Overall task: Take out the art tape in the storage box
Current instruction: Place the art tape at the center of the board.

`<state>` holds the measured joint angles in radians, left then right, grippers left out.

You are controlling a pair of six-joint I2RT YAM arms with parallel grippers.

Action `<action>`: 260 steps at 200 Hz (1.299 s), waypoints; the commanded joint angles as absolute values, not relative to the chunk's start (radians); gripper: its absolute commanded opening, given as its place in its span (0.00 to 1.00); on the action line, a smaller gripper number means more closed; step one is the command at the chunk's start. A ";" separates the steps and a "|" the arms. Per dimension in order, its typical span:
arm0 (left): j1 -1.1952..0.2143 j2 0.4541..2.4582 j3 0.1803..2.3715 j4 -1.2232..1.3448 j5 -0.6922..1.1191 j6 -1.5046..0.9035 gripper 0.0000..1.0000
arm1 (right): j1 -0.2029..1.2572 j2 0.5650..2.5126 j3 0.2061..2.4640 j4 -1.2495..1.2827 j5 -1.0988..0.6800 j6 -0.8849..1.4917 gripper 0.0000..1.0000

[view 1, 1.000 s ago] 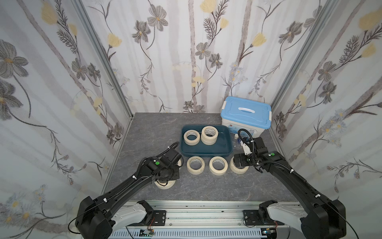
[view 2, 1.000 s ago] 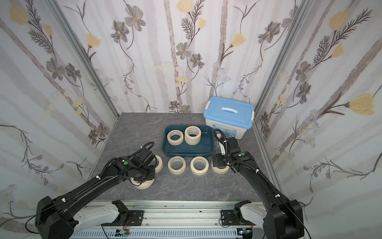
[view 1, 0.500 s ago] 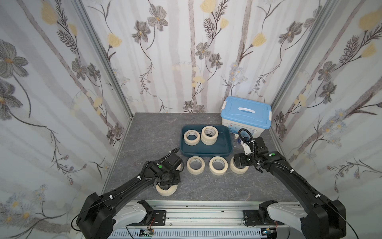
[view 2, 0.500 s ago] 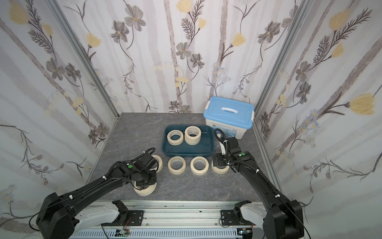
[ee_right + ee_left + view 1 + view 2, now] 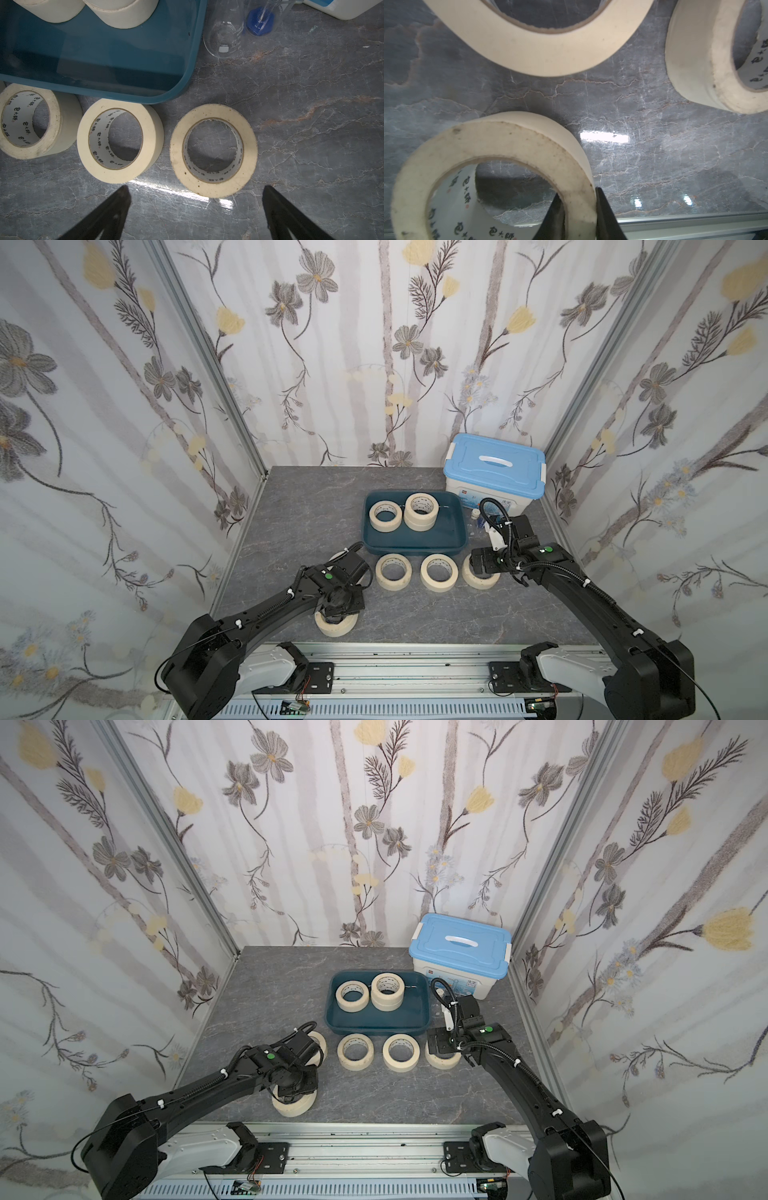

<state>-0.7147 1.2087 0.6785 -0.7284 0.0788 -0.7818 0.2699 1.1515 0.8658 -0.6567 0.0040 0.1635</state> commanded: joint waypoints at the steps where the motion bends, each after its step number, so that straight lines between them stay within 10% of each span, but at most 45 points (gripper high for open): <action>1: -0.715 1.219 0.674 -0.697 0.049 -0.787 0.15 | 0.268 1.152 0.868 -0.629 0.016 0.158 1.00; 260: -0.702 1.329 0.998 -0.763 -0.073 -0.572 0.53 | 0.264 1.141 0.874 -0.629 0.000 0.161 1.00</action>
<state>-0.7090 1.2980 0.9283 -0.7605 -0.0319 -0.6701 0.2661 1.1461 0.8719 -0.6559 0.0029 0.1635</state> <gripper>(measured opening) 0.517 0.999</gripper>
